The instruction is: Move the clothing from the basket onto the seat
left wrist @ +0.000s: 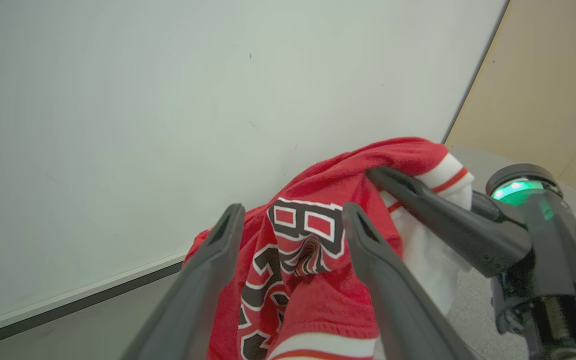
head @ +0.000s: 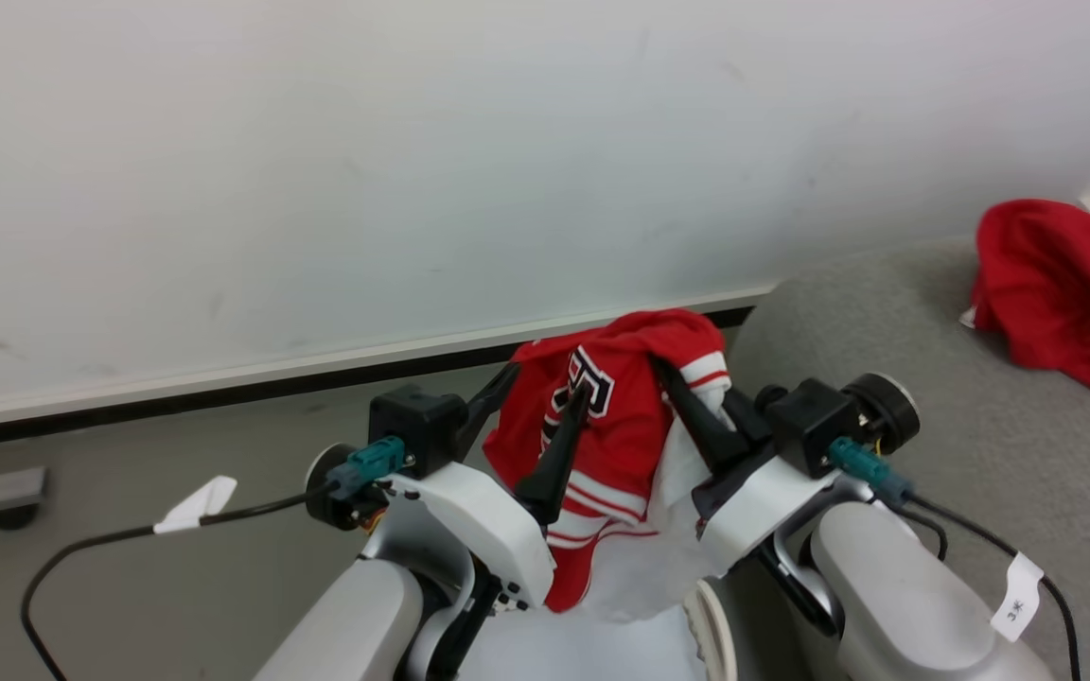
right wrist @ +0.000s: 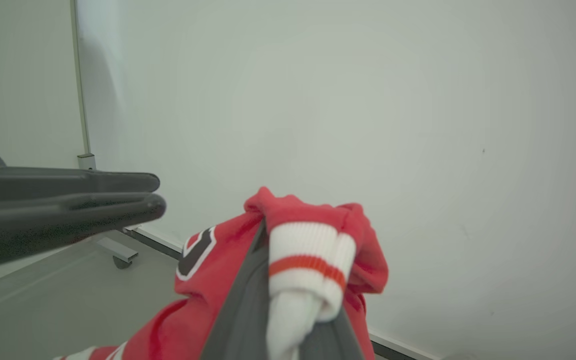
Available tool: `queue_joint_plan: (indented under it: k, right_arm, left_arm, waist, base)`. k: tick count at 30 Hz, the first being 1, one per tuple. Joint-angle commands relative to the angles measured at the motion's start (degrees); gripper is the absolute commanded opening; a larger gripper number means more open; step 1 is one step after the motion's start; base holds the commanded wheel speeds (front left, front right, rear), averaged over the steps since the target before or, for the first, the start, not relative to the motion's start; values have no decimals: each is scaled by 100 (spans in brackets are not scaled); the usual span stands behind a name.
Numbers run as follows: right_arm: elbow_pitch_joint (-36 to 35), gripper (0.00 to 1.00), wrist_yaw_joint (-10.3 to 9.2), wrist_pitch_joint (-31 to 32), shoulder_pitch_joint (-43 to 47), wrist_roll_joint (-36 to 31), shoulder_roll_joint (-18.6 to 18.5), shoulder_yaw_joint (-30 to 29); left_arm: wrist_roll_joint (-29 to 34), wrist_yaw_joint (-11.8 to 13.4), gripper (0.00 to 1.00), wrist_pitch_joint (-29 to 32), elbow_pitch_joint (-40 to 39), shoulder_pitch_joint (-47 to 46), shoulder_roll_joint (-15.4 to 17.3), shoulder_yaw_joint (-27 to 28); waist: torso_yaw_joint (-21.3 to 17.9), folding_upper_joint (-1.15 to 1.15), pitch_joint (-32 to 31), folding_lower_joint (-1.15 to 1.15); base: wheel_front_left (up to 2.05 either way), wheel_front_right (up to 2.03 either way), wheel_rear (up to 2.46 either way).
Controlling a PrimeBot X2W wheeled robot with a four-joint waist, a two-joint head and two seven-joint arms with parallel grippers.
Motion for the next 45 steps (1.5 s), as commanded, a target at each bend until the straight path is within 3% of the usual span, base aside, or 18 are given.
queue_joint_plan:
  k: [1, 16, 23, 29, 34, 41, 45]
  right_arm:
    - [-40, 0, -13, 2, -92, -104, -12, -117]
    - [-797, 0, -13, 2, 143, -359, -323, -839]
    - [-1196, 0, -13, 3, 378, -341, -550, -1100]
    - [-1415, 0, -13, 2, 515, -311, -665, -1266]
    - [-1487, 0, -13, 2, 209, -344, -824, -1563]
    - [-1317, 0, -13, 4, -753, -232, -1310, -2430]
    - [-940, 0, -13, 2, -1537, -257, -1828, -2923]
  left_arm:
    - [45, 3, 100, -21, -5, 46, 33, -4]
    - [105, -127, 100, -281, 99, -26, 156, -123]
    - [106, -188, 100, -290, 168, -117, 86, -237]
    - [197, -228, 100, -276, 199, -310, 46, -348]
    - [382, -348, 100, -278, 204, -607, -18, -582]
    - [698, -569, 100, -163, 205, -1281, -99, -934]
    - [829, -670, 100, -233, 241, -1630, -150, -1039]
  waist:
    - [-264, 0, 121, 0]
    - [-1798, 0, 551, 0]
    - [-2224, 0, 710, 0]
    - [-2252, 0, 960, 0]
    - [-1984, 0, 1441, 0]
    - [-1406, 0, 2530, 0]
    - [-1072, 0, 3048, 0]
  base:
    - [0, 0, 0]
    - [0, 0, 0]
    - [0, 0, 0]
    - [0, 0, 0]
    - [0, 0, 0]
    - [0, 0, 0]
    - [0, 0, 0]
